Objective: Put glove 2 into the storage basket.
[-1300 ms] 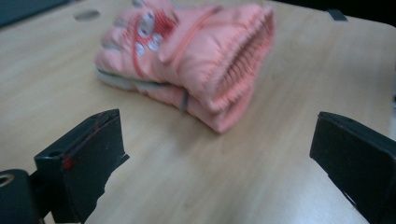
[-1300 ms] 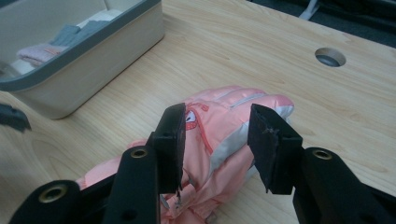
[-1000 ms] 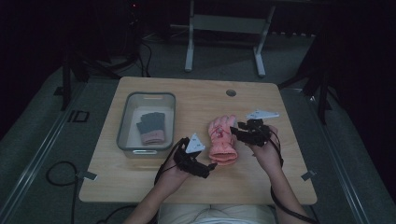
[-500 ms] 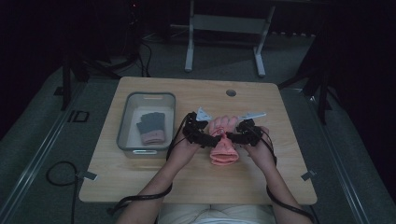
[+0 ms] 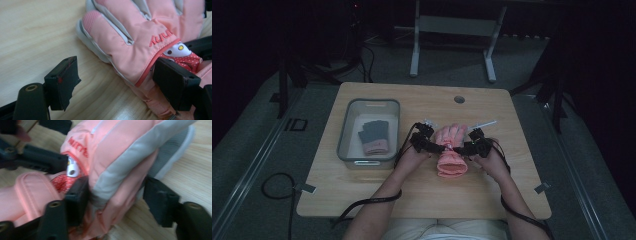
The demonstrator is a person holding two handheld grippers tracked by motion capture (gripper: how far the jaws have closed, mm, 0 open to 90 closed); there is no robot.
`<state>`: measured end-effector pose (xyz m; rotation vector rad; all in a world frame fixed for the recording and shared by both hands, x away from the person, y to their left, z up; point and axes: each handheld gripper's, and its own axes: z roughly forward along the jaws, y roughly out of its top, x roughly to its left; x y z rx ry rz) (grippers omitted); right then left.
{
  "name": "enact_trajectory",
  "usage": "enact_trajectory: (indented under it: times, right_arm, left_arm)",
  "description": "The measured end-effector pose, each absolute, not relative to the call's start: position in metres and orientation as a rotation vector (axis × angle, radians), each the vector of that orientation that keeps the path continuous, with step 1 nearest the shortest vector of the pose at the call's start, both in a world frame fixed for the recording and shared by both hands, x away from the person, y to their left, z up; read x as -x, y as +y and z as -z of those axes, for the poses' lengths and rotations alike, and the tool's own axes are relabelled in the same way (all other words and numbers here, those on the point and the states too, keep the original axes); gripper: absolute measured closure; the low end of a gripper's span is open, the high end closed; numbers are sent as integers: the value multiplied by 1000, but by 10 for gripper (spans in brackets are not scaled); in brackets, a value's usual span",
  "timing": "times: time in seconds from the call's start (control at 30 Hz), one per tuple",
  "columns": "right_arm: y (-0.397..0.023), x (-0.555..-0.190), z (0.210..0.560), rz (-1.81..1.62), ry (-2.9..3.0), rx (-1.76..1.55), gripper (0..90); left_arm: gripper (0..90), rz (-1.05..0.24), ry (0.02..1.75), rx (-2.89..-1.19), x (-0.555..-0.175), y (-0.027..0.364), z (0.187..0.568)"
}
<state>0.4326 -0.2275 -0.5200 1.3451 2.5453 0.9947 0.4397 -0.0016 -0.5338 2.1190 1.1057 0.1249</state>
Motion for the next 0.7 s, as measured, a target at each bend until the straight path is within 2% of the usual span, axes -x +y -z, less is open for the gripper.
enact_trajectory:
  times: [0.03, 0.07, 0.2, 0.3, 0.37, 0.4, 0.43, 0.5, 0.6, 0.7]
  right_arm:
    - [-227, -433, 520, -994, 2550, -1342, 408]
    - [-227, -433, 520, -985, 2561, -1328, 439]
    - [-229, -435, 523, -1002, 2578, -1355, 462]
    - [-231, -436, 525, -1023, 2583, -1371, 498]
    - [-231, -435, 525, -1032, 2578, -1371, 514]
    - [-231, -434, 525, -1039, 2572, -1371, 530]
    - [-231, -433, 526, -1062, 2559, -1376, 560]
    - [-232, -431, 526, -1092, 2537, -1389, 587]
    - [-237, -429, 527, -1158, 2509, -1443, 616]
    - [-240, -428, 523, -1167, 2508, -1464, 637]
  left_arm:
    - [208, -31, 1127, -2090, -445, 0, 539]
    - [223, -10, 1132, -2080, -446, 0, 540]
    - [236, 129, 1150, -2026, -454, 1, 550]
    - [374, 179, 1109, -2019, -455, 0, 552]
    - [507, 189, 1081, -2017, -454, 0, 552]
    - [507, 177, 1048, -2037, -452, -1, 549]
    - [607, 173, 1038, -2042, -450, -2, 547]
    - [691, 159, 1025, -2055, -448, -4, 543]
    - [749, 147, 1004, -2069, -447, -6, 535]
    - [770, 133, 981, -2090, -445, -9, 526]
